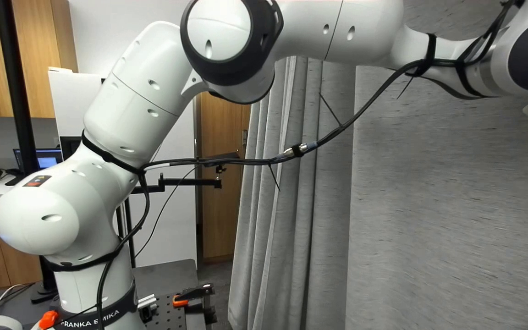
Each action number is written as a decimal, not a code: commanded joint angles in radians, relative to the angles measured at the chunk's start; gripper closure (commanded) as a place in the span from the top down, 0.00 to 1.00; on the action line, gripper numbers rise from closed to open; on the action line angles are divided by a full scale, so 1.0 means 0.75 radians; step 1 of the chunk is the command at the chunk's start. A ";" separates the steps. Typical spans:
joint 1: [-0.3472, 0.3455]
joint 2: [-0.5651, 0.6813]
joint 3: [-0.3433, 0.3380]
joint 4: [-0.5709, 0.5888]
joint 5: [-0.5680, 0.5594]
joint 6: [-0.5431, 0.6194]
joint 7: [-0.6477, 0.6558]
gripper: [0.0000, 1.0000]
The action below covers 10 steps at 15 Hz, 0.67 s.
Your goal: Close the curtain
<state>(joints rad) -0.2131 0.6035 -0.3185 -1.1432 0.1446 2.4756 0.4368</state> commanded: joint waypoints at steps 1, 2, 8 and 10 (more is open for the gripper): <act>-0.087 0.158 -0.035 0.225 -0.038 -0.111 0.159 0.00; -0.110 0.177 -0.039 0.253 -0.033 -0.135 0.182 0.00; -0.257 0.253 -0.040 0.410 -0.016 -0.285 0.326 0.00; -0.307 0.272 -0.045 0.450 -0.020 -0.317 0.368 0.00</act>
<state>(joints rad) -0.3840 0.7296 -0.3405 -0.9218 0.1446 2.3011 0.6321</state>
